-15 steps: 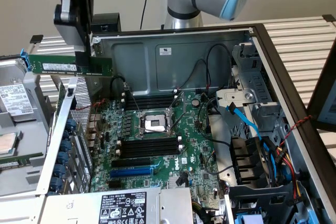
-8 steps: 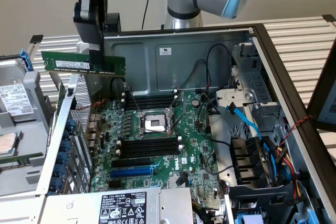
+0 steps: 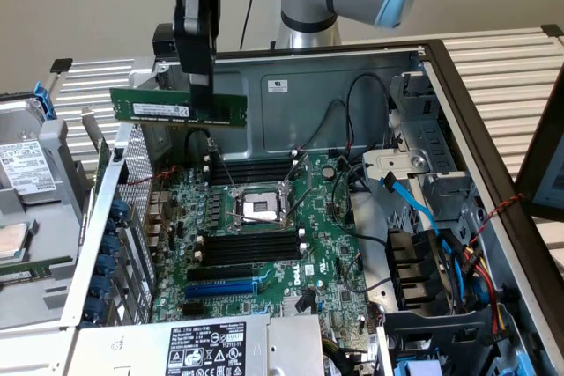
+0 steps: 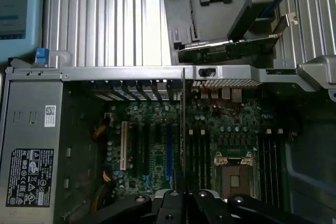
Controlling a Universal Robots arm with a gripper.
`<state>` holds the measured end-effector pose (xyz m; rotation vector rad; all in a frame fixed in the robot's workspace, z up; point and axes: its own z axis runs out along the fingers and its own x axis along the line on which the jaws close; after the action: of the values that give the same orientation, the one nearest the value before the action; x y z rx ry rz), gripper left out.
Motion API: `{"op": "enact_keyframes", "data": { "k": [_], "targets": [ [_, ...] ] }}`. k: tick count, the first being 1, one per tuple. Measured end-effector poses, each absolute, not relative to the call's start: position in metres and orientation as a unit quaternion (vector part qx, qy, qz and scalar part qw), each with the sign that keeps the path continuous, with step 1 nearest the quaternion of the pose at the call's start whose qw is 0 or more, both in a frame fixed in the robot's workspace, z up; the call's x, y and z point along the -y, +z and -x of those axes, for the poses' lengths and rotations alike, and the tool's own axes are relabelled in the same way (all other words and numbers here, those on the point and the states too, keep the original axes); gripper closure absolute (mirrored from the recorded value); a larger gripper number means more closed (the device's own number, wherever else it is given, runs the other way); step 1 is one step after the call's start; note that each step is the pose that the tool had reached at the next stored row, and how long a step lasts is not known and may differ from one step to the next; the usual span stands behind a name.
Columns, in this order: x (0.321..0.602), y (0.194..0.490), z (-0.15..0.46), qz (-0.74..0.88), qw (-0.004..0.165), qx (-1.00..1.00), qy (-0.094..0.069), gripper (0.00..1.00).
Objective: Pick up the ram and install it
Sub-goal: 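Pick up the ram and move it above insertion slot, then insert the ram into the slot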
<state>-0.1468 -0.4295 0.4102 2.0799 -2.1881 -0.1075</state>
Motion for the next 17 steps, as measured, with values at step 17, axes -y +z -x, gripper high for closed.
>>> {"op": "enact_keyframes", "data": {
  "k": [17],
  "targets": [
    [0.429,0.403,0.092,-0.688,0.051,0.724,-0.025,0.88]
  ]
}}
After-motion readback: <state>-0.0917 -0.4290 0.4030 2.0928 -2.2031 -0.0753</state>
